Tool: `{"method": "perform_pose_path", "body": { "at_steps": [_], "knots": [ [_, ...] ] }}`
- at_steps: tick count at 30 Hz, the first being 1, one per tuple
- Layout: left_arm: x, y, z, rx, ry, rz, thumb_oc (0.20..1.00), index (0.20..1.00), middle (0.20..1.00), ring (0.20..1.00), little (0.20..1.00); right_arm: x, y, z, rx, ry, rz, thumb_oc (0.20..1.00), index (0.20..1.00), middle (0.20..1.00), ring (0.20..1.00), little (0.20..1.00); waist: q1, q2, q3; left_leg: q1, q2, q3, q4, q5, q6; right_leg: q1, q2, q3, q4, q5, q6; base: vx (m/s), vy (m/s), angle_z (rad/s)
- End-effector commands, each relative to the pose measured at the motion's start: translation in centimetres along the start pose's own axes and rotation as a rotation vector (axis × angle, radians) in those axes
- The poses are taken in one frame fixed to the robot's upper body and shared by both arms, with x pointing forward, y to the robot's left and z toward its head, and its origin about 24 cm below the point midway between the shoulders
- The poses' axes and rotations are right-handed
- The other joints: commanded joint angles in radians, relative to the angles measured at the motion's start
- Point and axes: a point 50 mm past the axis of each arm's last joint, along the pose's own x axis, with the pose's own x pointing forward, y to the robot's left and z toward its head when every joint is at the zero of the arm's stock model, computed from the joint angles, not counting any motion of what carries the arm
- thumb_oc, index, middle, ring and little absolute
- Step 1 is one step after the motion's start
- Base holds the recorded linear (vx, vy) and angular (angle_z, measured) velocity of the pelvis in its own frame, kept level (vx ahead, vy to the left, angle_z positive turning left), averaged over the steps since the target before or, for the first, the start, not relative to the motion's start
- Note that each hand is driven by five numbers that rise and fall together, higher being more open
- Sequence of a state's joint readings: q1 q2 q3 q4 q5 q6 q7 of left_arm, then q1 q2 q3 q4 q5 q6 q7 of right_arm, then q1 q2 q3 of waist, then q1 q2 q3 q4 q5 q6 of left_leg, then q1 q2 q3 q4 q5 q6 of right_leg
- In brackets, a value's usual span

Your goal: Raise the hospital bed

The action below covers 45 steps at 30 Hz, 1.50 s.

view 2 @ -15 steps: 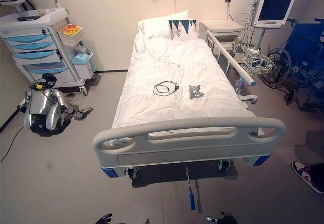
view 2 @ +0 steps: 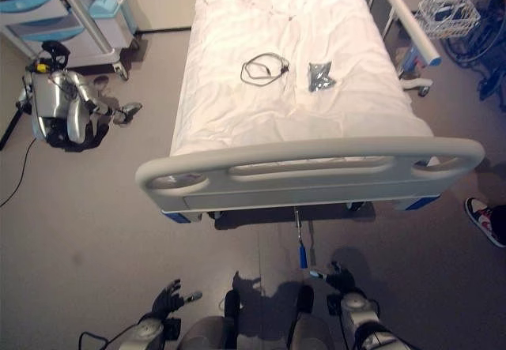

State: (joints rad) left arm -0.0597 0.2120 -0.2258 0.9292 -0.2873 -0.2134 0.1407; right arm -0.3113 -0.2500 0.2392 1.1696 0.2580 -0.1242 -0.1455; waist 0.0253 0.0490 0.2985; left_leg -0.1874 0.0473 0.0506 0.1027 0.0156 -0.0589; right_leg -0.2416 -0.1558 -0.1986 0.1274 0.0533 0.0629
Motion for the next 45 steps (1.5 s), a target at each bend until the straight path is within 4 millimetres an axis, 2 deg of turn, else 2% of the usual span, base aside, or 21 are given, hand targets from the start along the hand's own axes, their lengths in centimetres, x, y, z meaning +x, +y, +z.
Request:
{"method": "perform_pose_path", "body": {
  "at_steps": [1,2,3,4,5,8,9,10,11,12,13,16,17,21,22,26,32,38,41,45],
  "knots": [
    [0.7,0.4,4.2,-0.163,-0.18,0.049,1.0,1.0,1.0,1.0,1.0,0.4,0.5,3.0,0.079,-0.109,-0.023,1.0,1.0,1.0,1.0,1.0,0.023,-0.019,0.044,-0.117,0.002,-0.031,0.008,0.115,-0.024,-0.059,-0.049,0.03,0.069,0.045,0.057,-0.22,-0.03,-0.02],
    [0.7,0.3,6.4,-0.214,-0.272,0.038,1.0,1.0,1.0,1.0,1.0,0.5,0.6,4.2,0.091,-0.14,-0.025,1.0,1.0,1.0,1.0,1.0,0.026,-0.012,0.064,-0.149,0.0,-0.034,0.029,0.117,-0.025,-0.096,-0.052,0.033,0.095,0.045,0.054,-0.13,-0.029,-0.04],
    [0.1,0.0,9.4,-0.272,-0.403,0.007,1.0,1.0,1.0,1.0,1.0,0.7,0.7,5.7,0.099,-0.176,-0.029,1.0,1.0,1.0,1.0,1.0,0.034,-0.003,0.082,-0.2,-0.002,-0.037,0.051,0.122,-0.027,-0.151,-0.055,0.035,0.127,0.042,0.052,-0.13,-0.029,0.01],
    [0.1,0.0,9.4,-0.272,-0.402,0.007,1.0,1.0,1.0,1.0,1.0,0.7,0.7,5.7,0.099,-0.176,-0.029,1.0,1.0,1.0,1.0,1.0,0.035,-0.003,0.079,-0.205,-0.002,-0.037,0.053,0.122,-0.027,-0.156,-0.056,0.036,0.13,0.041,0.052,-0.16,-0.005,0.07],
    [-1.1,-0.5,12.6,-0.338,-0.546,-0.049,1.0,1.0,1.0,1.0,1.0,0.9,0.6,7.2,0.11,-0.208,-0.036,1.0,1.0,1.0,1.0,1.0,0.042,0.011,0.111,-0.259,-0.001,-0.038,0.075,0.127,-0.027,-0.216,-0.057,0.042,0.164,0.041,0.05,-0.14,0.017,0.09],
    [-3.0,-1.1,16.5,-0.414,-0.719,-0.117,1.0,1.0,1.0,1.0,1.0,1.0,0.2,9.2,0.121,-0.26,-0.061,1.0,1.0,1.0,1.0,1.0,0.045,0.023,0.147,-0.342,0.0,-0.035,0.11,0.132,-0.028,-0.302,-0.06,0.049,0.208,0.039,0.048,-0.13,0.02,-0.01],
    [-3.1,-1.1,16.5,-0.414,-0.719,-0.117,1.0,1.0,1.0,1.0,1.0,1.0,0.2,9.2,0.121,-0.26,-0.061,1.0,1.0,1.0,1.0,1.0,0.045,0.022,0.147,-0.344,-0.001,-0.035,0.116,0.127,-0.028,-0.306,-0.061,0.051,0.215,0.034,0.049,-0.1,0.01,0.07],
    [-4.1,-1.2,18.4,-0.435,-0.803,-0.135,1.0,1.0,1.0,1.0,1.0,1.0,0.0,10.4,0.131,-0.291,-0.074,1.0,1.0,1.0,1.0,1.0,0.044,0.027,0.167,-0.384,0.002,-0.034,0.133,0.131,-0.028,-0.344,-0.062,0.055,0.234,0.036,0.048,-0.08,-0.001,0.08],
    [-4.7,-1.2,19.3,-0.442,-0.852,-0.149,1.0,1.0,1.0,1.0,1.0,0.9,-0.1,11.0,0.146,-0.312,-0.08,1.0,1.0,1.0,1.0,1.0,0.044,0.029,0.181,-0.407,0.002,-0.035,0.145,0.129,-0.029,-0.37,-0.063,0.059,0.247,0.034,0.047,-0.08,-0.001,0.04],
    [-4.7,-1.2,19.3,-0.442,-0.852,-0.148,1.0,1.0,1.0,1.0,1.0,0.9,-0.1,11.0,0.146,-0.312,-0.08,1.0,1.0,1.0,1.0,1.0,0.044,0.028,0.181,-0.409,0.001,-0.034,0.151,0.124,-0.029,-0.374,-0.064,0.061,0.254,0.029,0.048,-0.06,-0.011,0.03],
    [-5.8,-1.0,20.8,-0.459,-0.931,-0.156,1.0,1.0,1.0,1.0,1.0,0.9,-0.4,11.9,0.175,-0.342,-0.09,1.0,1.0,1.0,1.0,1.0,0.043,0.03,0.197,-0.44,0.003,-0.036,0.167,0.122,-0.031,-0.402,-0.066,0.064,0.273,0.027,0.049,-0.06,-0.007,-0.01],
    [-8.2,-0.9,23.4,-0.513,-1.08,-0.186,1.0,1.0,1.0,1.0,1.0,0.6,-1.3,14.5,0.232,-0.419,-0.125,1.0,1.0,1.0,1.0,1.0,0.042,0.031,0.222,-0.54,0.007,-0.037,0.212,0.114,-0.04,-0.494,-0.068,0.073,0.317,0.024,0.052,-0.08,-0.02,0.01],
    [-8.2,-0.9,23.5,-0.513,-1.081,-0.186,1.0,1.0,1.0,1.0,1.0,0.6,-1.3,14.6,0.232,-0.419,-0.125,1.0,1.0,1.0,1.0,1.0,0.042,0.031,0.222,-0.543,0.007,-0.036,0.214,0.113,-0.04,-0.497,-0.069,0.074,0.319,0.023,0.052,-0.05,-0.021,0.03],
    [-10.7,-1.0,25.0,-0.601,-1.193,-0.237,1.0,1.0,1.0,1.0,1.0,0.1,-3.0,17.5,0.322,-0.502,-0.176,1.0,1.0,1.0,1.0,1.0,0.048,0.033,0.222,-0.659,0.012,-0.038,0.251,0.104,-0.043,-0.613,-0.067,0.085,0.36,0.022,0.053,-0.01,0.0,-0.02],
    [-10.7,-1.0,25.0,-0.601,-1.194,-0.238,1.0,1.0,1.0,1.0,1.0,0.1,-3.0,17.6,0.322,-0.503,-0.176,1.0,1.0,1.0,1.0,1.0,0.048,0.032,0.222,-0.66,0.012,-0.038,0.253,0.104,-0.043,-0.615,-0.067,0.085,0.361,0.021,0.053,-0.02,0.003,-0.08],
    [-12.5,-0.5,25.6,-0.69,-1.26,-0.265,1.0,1.0,1.0,1.0,1.0,-0.6,-4.1,19.7,0.382,-0.579,-0.202,1.0,1.0,1.0,1.0,1.0,0.049,0.027,0.222,-0.75,0.012,-0.041,0.283,0.093,-0.046,-0.703,-0.068,0.089,0.388,0.021,0.052,0.0,-0.004,0.01],
    [-13.4,-0.2,25.7,-0.674,-1.294,-0.265,1.0,1.0,1.0,1.0,1.0,-1.3,-4.8,21.2,0.435,-0.637,-0.201,1.0,1.0,1.0,1.0,1.0,0.049,0.015,0.222,-0.813,0.012,-0.039,0.3,0.082,-0.042,-0.761,-0.069,0.091,0.398,0.019,0.051,0.01,-0.005,0.04],
    [-13.5,-0.3,25.4,-0.677,-1.276,-0.277,1.0,1.0,1.0,1.0,1.0,-1.6,-4.9,22.3,0.416,-0.66,-0.19,1.0,1.0,1.0,1.0,1.0,0.05,0.013,0.222,-0.845,0.012,-0.037,0.306,0.077,-0.038,-0.795,-0.07,0.091,0.404,0.016,0.048,0.01,0.0,0.0],
    [-13.8,-0.1,25.3,-0.695,-1.276,-0.277,1.0,1.0,1.0,1.0,1.0,-1.6,-4.8,23.6,0.396,-0.66,-0.185,1.0,1.0,1.0,1.0,1.0,0.058,0.014,0.222,-0.88,0.008,-0.042,0.322,0.071,-0.033,-0.827,-0.072,0.089,0.42,0.013,0.045,0.01,-0.001,0.01],
    [-13.9,-0.1,25.2,-0.694,-1.266,-0.281,1.0,1.0,1.0,1.0,1.0,-1.4,-5.1,23.8,0.395,-0.638,-0.19,1.0,1.0,1.0,1.0,1.0,0.064,0.018,0.222,-0.892,0.007,-0.043,0.327,0.069,-0.032,-0.838,-0.073,0.087,0.429,0.009,0.044,0.01,0.0,0.0]
  ]
}}
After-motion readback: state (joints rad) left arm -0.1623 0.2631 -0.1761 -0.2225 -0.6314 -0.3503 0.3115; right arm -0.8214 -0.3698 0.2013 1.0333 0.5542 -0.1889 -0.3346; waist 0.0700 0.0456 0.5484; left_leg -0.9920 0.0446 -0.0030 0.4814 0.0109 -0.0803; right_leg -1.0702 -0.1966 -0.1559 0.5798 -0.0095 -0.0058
